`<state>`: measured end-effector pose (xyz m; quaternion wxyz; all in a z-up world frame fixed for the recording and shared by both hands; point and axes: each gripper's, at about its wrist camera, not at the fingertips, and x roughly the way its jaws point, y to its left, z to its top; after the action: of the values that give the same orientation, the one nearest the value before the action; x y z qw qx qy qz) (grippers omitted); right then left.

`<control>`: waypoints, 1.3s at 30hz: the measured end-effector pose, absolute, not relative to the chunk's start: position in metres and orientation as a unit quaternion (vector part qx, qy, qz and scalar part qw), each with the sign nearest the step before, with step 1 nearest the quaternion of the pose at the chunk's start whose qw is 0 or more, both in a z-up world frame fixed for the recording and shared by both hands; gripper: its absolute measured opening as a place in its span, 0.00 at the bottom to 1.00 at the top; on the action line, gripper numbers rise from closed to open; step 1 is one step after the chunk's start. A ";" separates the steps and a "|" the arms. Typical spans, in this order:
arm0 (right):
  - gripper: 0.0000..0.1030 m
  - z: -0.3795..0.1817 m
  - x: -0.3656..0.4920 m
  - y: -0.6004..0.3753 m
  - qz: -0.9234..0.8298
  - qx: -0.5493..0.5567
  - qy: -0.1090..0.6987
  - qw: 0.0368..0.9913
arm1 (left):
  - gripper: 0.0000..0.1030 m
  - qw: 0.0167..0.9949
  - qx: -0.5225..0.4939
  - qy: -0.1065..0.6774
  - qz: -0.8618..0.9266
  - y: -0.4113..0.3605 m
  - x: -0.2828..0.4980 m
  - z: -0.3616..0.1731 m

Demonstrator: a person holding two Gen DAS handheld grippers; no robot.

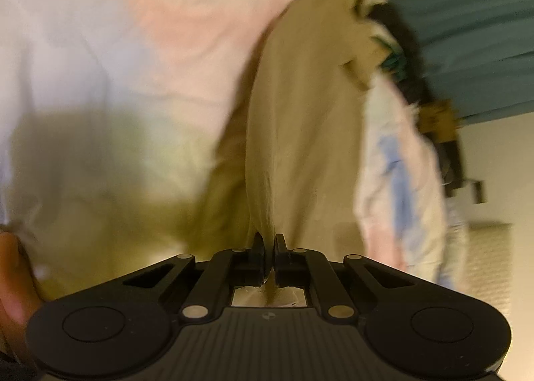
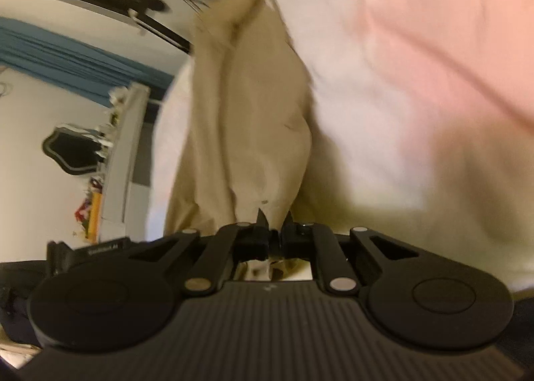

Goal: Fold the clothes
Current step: 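Lift the hem with both grippers and fold it toward the collar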

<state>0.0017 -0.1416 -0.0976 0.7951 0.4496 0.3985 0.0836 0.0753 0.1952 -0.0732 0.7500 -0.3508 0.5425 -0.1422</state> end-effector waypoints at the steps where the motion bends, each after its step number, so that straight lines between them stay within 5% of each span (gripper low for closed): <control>1: 0.08 -0.084 0.000 -0.144 0.085 0.446 0.385 0.804 | 0.05 0.752 -0.358 0.532 -0.153 0.198 0.075 -0.063; 10: 0.07 0.023 -0.028 -0.160 0.130 0.422 0.261 0.858 | 0.04 0.772 -0.413 0.434 -0.213 0.213 0.045 0.017; 24: 0.07 -0.009 -0.138 -0.152 0.114 0.416 0.224 0.874 | 0.04 0.759 -0.424 0.432 -0.238 0.229 -0.085 0.002; 39: 0.08 -0.007 0.064 -0.177 0.066 0.390 0.234 0.888 | 0.04 0.836 -0.343 0.398 -0.159 0.185 0.119 0.006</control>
<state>0.0644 -0.1767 -0.0066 0.8878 0.3904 0.2344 0.0664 0.1187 0.1853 0.0060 0.8357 -0.3434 0.3981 -0.1588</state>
